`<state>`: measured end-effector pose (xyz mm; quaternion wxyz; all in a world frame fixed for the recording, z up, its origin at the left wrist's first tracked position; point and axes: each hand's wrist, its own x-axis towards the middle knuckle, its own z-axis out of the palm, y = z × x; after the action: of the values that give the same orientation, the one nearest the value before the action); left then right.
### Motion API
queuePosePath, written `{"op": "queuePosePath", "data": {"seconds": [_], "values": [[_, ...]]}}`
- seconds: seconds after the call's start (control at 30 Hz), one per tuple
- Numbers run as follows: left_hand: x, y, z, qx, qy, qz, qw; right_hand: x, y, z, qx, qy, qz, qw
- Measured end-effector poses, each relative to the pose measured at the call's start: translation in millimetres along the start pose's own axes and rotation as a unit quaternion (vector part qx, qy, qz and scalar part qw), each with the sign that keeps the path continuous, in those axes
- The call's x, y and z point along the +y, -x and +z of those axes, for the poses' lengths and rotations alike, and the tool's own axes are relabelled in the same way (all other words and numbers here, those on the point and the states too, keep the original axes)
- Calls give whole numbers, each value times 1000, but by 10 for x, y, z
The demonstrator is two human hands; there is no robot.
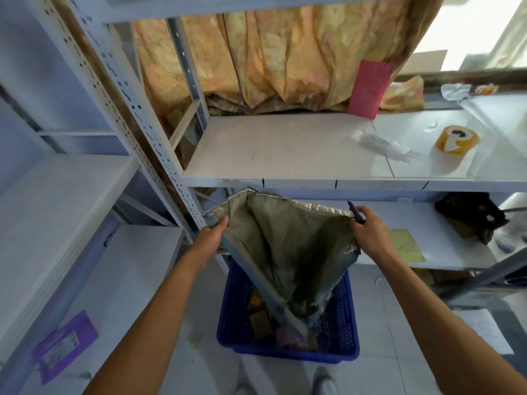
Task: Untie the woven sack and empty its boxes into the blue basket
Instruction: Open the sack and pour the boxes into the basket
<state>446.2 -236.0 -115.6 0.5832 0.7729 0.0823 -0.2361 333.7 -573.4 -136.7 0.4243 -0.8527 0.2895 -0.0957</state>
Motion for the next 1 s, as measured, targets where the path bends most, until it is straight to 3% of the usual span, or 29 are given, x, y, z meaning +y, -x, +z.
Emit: {"op": "queuePosePath", "data": {"seconds": [0.1,0.27,0.4,0.5,0.6,0.73,1.0], "values": [[85,-47,-121,9,-10,-11,1000,-37,-104,-177,-28,-52,1,998],[216,-103,-381,109,-42,29,993,-76,-218,-470,-22,-116,49,992],[354,-1,-377,94,-87,81,988,-119,-257,-533,-4,-117,67,991],[414,21,-288,90,-51,101,990,-185,-265,-512,-5,-134,92,987],[508,25,-241,96,33,59,993,-306,-248,-516,-5,-154,123,980],[593,35,-164,49,99,18,994,-556,-193,-503,-32,-148,127,980],[800,243,354,-53,14,98,994,-1208,-34,-220,-106,-194,32,975]]}}
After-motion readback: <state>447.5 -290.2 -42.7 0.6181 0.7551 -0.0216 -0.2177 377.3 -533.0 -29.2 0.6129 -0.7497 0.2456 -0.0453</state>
